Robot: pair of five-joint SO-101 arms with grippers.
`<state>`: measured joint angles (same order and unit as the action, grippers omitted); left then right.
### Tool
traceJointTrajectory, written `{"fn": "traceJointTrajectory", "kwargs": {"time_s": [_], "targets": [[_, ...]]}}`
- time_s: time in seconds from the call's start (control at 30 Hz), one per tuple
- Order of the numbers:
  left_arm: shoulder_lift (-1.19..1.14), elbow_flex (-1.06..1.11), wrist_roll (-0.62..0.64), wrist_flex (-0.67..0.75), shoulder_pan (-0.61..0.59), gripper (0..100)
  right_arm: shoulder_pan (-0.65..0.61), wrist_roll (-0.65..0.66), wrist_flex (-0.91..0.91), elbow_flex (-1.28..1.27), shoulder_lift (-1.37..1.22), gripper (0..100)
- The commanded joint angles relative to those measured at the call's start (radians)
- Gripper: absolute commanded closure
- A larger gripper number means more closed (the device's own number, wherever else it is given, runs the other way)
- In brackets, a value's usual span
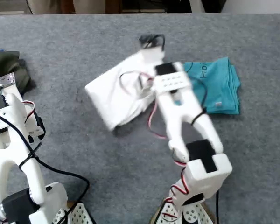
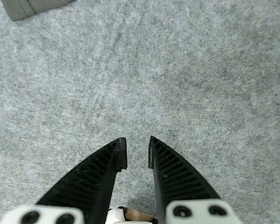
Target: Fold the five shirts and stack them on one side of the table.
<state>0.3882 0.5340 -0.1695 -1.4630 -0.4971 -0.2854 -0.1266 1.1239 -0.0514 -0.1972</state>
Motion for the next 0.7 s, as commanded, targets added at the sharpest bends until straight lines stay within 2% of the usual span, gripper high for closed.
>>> {"fn": "traceJointTrajectory", "kwargs": {"time_s": [0.0,0.43,0.67], "targets": [[0.033,-0.006,0.0,0.002,-0.014,90,0.117,0.104,0.005,0.142,0.062,99.7],[0.033,-0.015,0.0,0.006,-0.008,90,0.489,0.376,0.032,0.166,0.062,99.7],[0.033,-0.015,0.0,0.003,-0.005,90,0.568,0.499,0.025,0.139,0.061,99.6]]}}
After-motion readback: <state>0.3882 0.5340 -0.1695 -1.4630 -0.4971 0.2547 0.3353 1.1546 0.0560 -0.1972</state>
